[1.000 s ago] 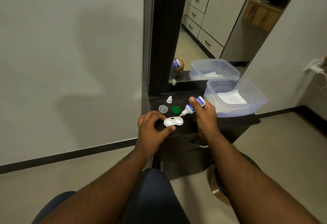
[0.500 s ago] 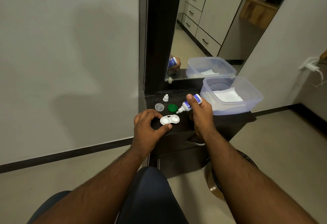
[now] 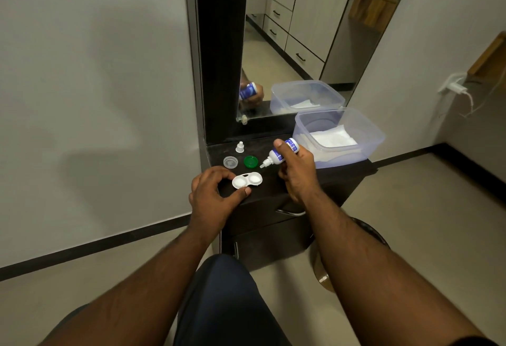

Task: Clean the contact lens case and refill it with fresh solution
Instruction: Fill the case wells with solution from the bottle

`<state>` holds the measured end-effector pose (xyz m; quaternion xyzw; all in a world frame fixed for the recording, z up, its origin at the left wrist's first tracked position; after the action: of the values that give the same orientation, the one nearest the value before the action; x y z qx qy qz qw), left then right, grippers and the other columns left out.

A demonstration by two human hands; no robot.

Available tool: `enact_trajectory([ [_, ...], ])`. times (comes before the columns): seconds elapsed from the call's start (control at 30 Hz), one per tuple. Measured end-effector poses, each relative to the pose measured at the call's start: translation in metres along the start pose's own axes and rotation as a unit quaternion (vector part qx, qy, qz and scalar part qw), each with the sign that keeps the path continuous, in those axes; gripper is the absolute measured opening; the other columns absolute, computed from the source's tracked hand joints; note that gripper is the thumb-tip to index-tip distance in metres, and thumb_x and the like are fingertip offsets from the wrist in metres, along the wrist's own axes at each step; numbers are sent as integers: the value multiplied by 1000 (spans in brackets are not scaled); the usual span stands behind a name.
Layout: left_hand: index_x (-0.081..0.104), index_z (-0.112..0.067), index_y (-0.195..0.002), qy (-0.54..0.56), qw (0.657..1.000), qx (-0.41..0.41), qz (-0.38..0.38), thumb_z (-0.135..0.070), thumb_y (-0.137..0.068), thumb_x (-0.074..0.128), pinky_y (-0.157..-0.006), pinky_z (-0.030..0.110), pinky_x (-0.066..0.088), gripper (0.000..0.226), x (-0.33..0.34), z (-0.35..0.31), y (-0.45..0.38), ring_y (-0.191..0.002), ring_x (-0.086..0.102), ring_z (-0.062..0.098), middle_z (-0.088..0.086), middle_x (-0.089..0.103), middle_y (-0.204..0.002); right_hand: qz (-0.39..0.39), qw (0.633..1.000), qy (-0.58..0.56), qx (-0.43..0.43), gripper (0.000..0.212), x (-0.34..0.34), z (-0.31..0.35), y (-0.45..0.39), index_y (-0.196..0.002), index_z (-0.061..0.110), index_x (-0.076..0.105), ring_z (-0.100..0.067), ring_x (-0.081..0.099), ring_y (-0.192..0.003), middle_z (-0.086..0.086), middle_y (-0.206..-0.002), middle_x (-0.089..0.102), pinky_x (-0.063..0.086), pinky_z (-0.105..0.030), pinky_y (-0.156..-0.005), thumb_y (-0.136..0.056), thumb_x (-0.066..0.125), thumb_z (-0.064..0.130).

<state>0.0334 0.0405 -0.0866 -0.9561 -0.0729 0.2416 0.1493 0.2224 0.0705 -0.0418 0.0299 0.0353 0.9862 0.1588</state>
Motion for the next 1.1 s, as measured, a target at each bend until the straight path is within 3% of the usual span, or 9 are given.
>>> enact_trajectory([
  [0.4,65,-32,-91,6,1000,17,0,-62,-63,64,-87,30,37,41,2,3,-1,-108,52,17,-12,60,-108,24,996,77,-45,19,6,-2,2,-82,17,64,-11,64,-74,-2,-76,67,52,-23,-63,-78,74,32],
  [0.53,65,-31,-91,5,1000,15,2,-63,-63,64,-87,31,38,42,2,4,-1,-108,52,17,-12,60,-109,22,995,85,-49,17,7,-2,1,-81,19,64,-12,64,-75,-1,-76,67,54,-24,-67,-78,74,33],
  [0.77,67,-26,-91,9,1000,25,2,-60,-64,65,-87,20,33,43,3,4,-2,-106,52,15,-11,59,-106,21,995,89,-48,19,7,-1,2,-80,17,65,-14,64,-75,-4,-77,68,54,-27,-69,-78,73,34],
  [0.97,67,-27,-92,8,1000,26,0,-59,-64,66,-89,26,36,43,3,4,-1,-107,51,14,-12,60,-107,5,999,43,-25,22,3,1,2,-73,17,61,-10,46,-54,-2,-65,58,41,-23,-50,-82,70,35],
  [1.1,66,-27,-91,10,1000,27,-1,-59,-64,66,-90,28,37,42,2,2,0,-106,51,13,-13,59,-106,1,1000,20,-19,22,1,0,2,-73,17,61,-11,42,-50,-3,-62,56,38,-24,-46,-83,69,35],
])
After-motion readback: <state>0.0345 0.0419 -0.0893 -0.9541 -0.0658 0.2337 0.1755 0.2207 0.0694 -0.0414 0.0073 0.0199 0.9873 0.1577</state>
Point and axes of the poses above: each hand's wrist, its own y-axis away from the middle knuckle, its own x-axis out of the palm, z = x × y, the point moved 4 cm from there along -y, towards the middle knuckle
